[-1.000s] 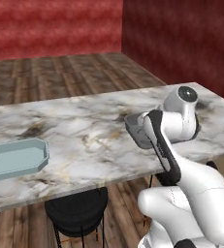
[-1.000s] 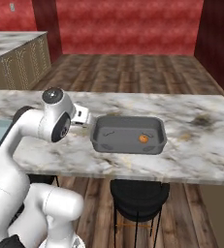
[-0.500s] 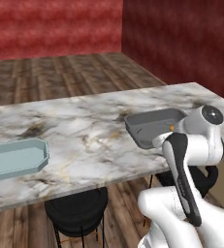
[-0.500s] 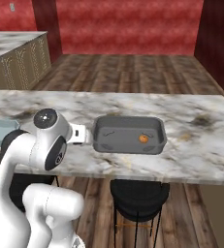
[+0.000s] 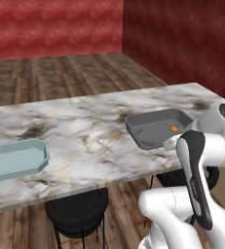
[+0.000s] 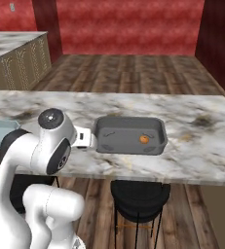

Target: Place the cold items (tangerine and orange) from the fridge in one tupperware on the dining counter. Place the warm items (kebab skewer and hot dog) in the stove area in another tupperware.

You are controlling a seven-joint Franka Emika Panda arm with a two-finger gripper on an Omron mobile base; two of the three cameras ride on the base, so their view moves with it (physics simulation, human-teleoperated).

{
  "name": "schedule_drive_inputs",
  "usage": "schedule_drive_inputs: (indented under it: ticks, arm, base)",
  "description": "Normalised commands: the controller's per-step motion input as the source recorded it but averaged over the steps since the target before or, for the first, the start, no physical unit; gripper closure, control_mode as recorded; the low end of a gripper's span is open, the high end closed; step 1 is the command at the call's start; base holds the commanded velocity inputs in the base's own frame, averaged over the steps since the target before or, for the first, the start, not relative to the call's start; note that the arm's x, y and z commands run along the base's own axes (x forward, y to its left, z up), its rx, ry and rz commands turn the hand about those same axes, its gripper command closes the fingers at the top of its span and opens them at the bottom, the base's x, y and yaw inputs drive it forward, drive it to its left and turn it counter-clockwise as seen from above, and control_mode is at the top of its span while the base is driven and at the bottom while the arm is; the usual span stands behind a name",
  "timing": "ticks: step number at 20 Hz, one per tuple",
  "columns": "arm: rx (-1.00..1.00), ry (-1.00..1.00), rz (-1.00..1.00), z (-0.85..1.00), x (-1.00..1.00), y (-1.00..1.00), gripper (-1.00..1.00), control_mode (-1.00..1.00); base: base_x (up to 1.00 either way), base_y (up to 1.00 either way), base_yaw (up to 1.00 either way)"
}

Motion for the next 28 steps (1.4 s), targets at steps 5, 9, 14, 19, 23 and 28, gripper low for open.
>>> schedule_drive_inputs:
  ticks: [5, 9, 14, 19, 23, 28]
  arm:
    - [-0.01, 0.00, 0.00, 0.00, -0.09, 0.00, -1.00, 1.00]
    - [0.00, 0.00, 0.00, 0.00, 0.00, 0.00, -1.00, 1.00]
    - [0.00, 0.00, 0.00, 0.00, 0.00, 0.00, -1.00, 1.00]
    - [0.00, 0.00, 0.00, 0.00, 0.00, 0.00, -1.00, 1.00]
    - [0.00, 0.00, 0.00, 0.00, 0.00, 0.00, -1.00, 1.00]
    - [0.00, 0.00, 0.00, 0.00, 0.00, 0.00, -1.00, 1.00]
  base:
    - [-0.41, 0.11, 0.09]
    - [-0.68, 0.11, 0.44]
    - [-0.70, 0.48, 0.33]
    - [-0.37, 1.00, 0.03]
    - [-0.09, 1.00, 0.00]
    - [0.00, 1.00, -0.05]
